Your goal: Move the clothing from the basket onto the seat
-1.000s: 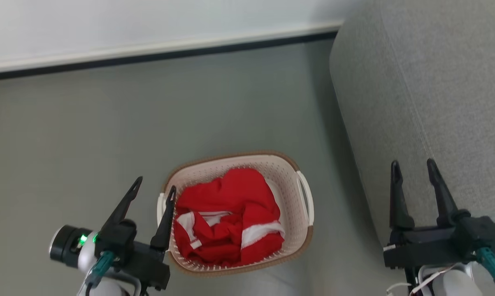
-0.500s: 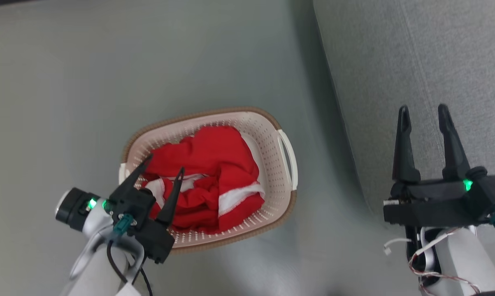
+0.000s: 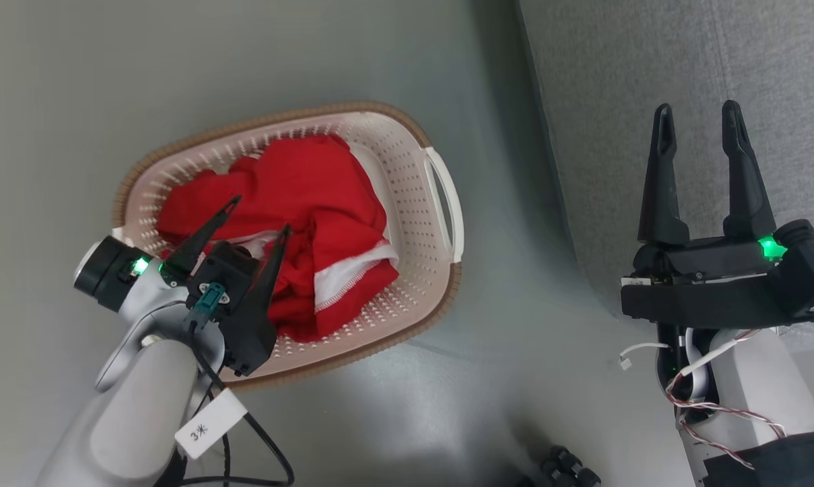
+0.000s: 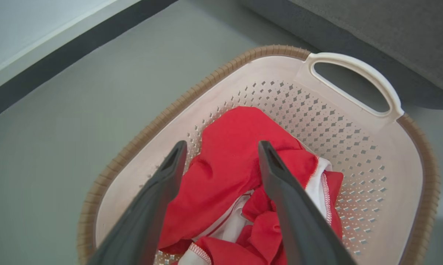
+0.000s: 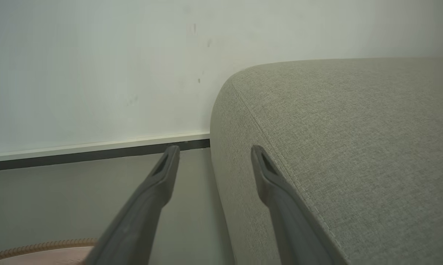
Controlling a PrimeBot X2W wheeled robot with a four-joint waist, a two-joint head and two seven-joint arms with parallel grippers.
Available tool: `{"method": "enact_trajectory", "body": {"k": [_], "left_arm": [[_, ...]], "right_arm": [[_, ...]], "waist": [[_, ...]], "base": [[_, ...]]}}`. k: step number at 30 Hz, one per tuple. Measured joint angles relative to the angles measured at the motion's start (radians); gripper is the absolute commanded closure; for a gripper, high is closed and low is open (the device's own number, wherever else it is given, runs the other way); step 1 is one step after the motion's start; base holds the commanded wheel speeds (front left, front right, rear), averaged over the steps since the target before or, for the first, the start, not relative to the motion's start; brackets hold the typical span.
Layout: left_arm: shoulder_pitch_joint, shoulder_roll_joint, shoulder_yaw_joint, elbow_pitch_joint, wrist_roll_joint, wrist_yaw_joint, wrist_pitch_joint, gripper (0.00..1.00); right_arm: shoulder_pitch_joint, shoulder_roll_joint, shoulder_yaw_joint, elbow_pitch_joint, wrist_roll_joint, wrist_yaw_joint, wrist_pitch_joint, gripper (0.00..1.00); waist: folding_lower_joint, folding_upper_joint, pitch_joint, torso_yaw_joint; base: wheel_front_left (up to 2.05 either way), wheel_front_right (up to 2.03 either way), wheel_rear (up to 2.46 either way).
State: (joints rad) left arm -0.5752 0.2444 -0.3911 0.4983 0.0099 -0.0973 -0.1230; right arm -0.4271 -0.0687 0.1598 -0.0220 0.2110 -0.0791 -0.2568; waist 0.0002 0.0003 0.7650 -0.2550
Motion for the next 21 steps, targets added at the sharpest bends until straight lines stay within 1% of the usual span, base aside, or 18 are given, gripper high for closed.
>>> {"method": "enact_trajectory", "body": {"k": [7,16,21], "left_arm": [[-0.042,0.009,-0.011,0.07,0.02,-0.001,0.016,0.0],[-0.123,0.01,-0.02,0.131,0.057,0.001,0.034,0.0],[-0.162,0.029,-0.014,0.165,0.068,0.015,0.045,0.0]], "right_arm": [[-0.033,0.008,0.009,0.024,0.002,0.0,0.0,0.0],[-0.037,0.016,0.022,0.035,0.01,0.002,0.0,0.0],[-0.04,0.018,0.031,0.044,0.026,0.005,0.0,0.0]], "waist": [[0.0,0.0,0.069,-0.042],[-0.0002,-0.0001,0.117,-0.088],[-0.0001,-0.0001,0.135,-0.11]], "base": [[0.0,0.0,0.0],[0.0,0.0,0.0],[0.0,0.0,0.0]]}}
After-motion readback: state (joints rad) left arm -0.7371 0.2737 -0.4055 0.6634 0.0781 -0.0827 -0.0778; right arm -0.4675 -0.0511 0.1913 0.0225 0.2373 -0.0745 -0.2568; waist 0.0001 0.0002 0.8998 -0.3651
